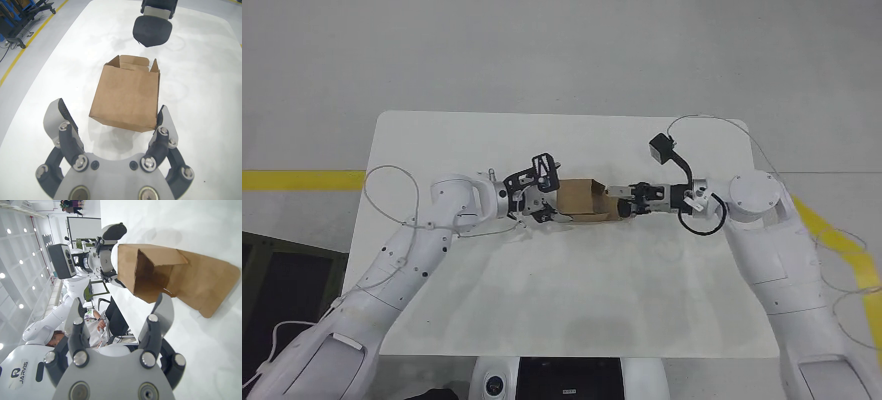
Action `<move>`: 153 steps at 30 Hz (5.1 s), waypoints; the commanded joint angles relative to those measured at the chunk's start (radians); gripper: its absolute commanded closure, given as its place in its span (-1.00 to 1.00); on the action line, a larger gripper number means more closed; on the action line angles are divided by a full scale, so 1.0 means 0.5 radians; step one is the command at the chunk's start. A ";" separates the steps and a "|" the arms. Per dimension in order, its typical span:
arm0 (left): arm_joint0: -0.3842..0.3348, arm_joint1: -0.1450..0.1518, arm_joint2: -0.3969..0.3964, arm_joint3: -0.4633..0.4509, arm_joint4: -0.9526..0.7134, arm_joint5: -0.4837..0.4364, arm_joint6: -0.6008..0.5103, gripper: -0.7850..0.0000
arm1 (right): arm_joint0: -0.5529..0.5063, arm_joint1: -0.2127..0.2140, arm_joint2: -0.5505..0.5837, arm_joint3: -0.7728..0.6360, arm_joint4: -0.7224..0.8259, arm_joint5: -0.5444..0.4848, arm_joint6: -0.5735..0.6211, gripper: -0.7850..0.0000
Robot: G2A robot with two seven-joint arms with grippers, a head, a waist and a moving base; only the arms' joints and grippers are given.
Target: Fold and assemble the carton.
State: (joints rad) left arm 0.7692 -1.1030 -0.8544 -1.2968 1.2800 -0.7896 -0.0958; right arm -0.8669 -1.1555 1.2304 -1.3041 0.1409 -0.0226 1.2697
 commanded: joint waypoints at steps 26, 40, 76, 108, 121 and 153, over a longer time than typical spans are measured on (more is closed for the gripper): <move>-0.052 -0.060 0.035 0.094 -0.064 -0.038 -0.086 -1.00 | -0.092 0.055 -0.071 -0.167 -0.280 0.243 -0.171 1.00; -0.056 -0.078 0.028 0.123 -0.101 -0.056 -0.136 -1.00 | 0.006 0.020 -0.251 0.052 -0.244 0.193 -0.290 1.00; 0.005 -0.035 -0.151 0.147 -0.155 -0.199 -0.203 -1.00 | 0.590 -0.291 -0.827 0.878 0.170 -0.391 -0.300 1.00; 0.014 -0.045 -0.151 0.099 -0.168 -0.187 -0.225 -1.00 | 0.403 -0.129 -0.549 0.554 -0.144 -0.150 -0.286 1.00; 0.011 -0.051 -0.151 0.091 -0.178 -0.183 -0.225 -1.00 | 0.536 -0.211 -0.698 0.772 -0.106 -0.335 -0.363 1.00; 0.001 -0.059 -0.155 0.116 -0.164 -0.186 -0.221 -1.00 | 0.750 -0.455 -0.956 1.255 0.221 -0.581 -0.228 1.00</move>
State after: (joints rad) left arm 0.7698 -1.1327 -0.9318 -1.2388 1.1976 -0.8825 -0.2063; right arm -0.4922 -1.3811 0.7515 -0.6838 0.2449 -0.3083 1.1533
